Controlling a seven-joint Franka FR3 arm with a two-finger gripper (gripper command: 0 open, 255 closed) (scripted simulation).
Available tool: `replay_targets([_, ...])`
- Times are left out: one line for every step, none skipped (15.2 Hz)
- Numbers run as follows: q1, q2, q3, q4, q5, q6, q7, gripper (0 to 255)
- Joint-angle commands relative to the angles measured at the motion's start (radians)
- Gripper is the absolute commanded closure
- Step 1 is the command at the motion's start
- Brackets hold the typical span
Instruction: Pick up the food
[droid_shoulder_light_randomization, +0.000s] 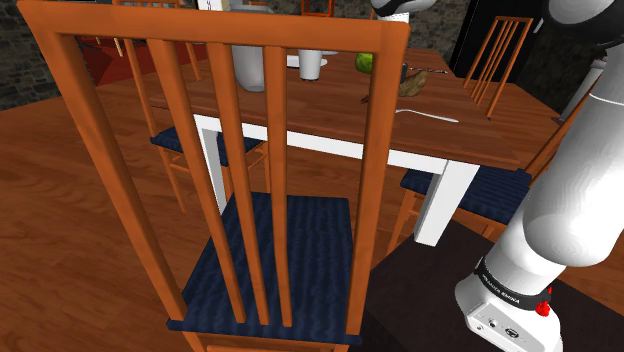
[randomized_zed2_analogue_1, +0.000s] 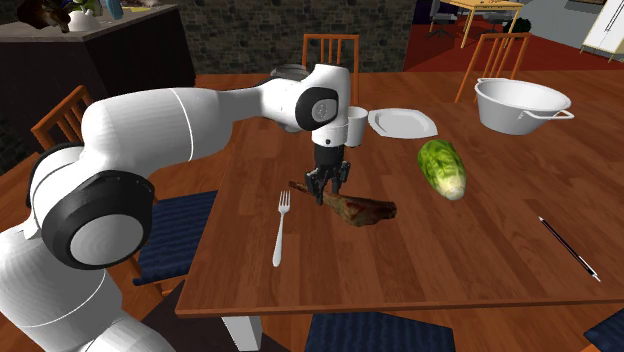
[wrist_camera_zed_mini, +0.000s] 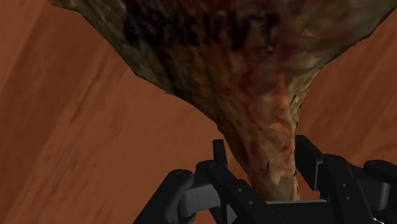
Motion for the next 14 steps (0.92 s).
replay_targets([0.0,0.001,0.0,0.013,0.0,-0.013,-0.001,255])
replay_targets([0.0,0.002,0.0,0.027,0.001,-0.026,-0.003,255])
replay_targets([-0.001,0.003,-0.001,0.043,0.001,-0.04,-0.004,255])
replay_targets([-0.001,0.005,-0.001,0.058,0.002,-0.054,-0.006,255])
replay_targets([-0.001,0.007,-0.001,0.073,0.002,-0.068,-0.008,255])
replay_targets([-0.002,0.009,-0.001,0.089,0.003,-0.081,-0.01,255])
replay_targets([-0.002,0.011,-0.001,0.106,0.004,-0.095,-0.012,255])
replay_targets([-0.002,0.014,-0.002,0.122,0.005,-0.109,-0.014,255])
replay_targets([-0.003,0.017,-0.002,0.14,0.006,-0.124,-0.016,255])
replay_targets([-0.004,0.02,-0.003,0.157,0.007,-0.138,-0.019,255])
replay_targets([-0.004,0.024,-0.003,0.175,0.008,-0.152,-0.021,255])
replay_targets([-0.005,0.028,-0.003,0.193,0.009,-0.167,-0.023,255])
replay_targets([-0.006,0.032,-0.004,0.212,0.011,-0.182,-0.026,255])
replay_targets([-0.007,0.037,-0.005,0.231,0.012,-0.196,-0.029,255])
